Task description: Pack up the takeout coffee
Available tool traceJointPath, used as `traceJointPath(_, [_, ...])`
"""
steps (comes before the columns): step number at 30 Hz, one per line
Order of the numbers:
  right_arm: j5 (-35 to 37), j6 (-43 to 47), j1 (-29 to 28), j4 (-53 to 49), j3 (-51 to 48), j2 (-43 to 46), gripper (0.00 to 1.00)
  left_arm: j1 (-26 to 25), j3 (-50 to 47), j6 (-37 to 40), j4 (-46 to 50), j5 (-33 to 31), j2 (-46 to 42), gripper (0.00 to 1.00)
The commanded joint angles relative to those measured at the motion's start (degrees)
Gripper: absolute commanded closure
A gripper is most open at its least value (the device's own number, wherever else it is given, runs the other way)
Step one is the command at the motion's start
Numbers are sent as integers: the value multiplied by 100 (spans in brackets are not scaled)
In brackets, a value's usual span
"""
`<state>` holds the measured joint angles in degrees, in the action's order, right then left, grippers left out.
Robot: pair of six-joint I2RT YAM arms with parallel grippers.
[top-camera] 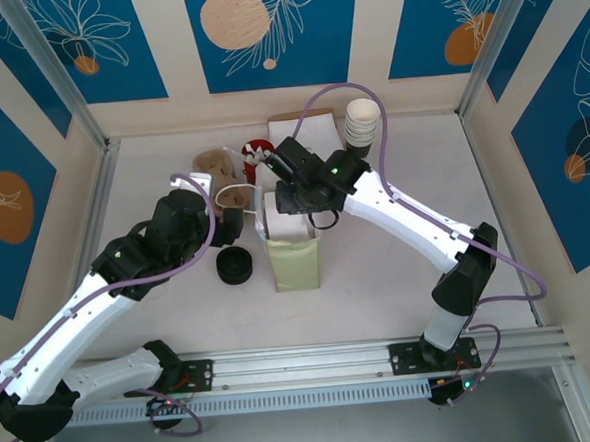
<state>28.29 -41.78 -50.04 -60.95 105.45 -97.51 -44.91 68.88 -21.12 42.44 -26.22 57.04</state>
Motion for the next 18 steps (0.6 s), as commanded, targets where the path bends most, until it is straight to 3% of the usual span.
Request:
traceJointPath(1, [-29, 206, -11, -58, 328, 314, 54, 1, 44, -95, -74, -130, -40, 9])
traceJointPath(13, [288, 1100, 486, 341, 512, 1201, 51, 255, 671, 698, -284, -582, 8, 0])
traceJointPath(18, [548, 1430, 982, 700, -188, 1916, 44, 690, 552, 1292, -721, -814, -199, 0])
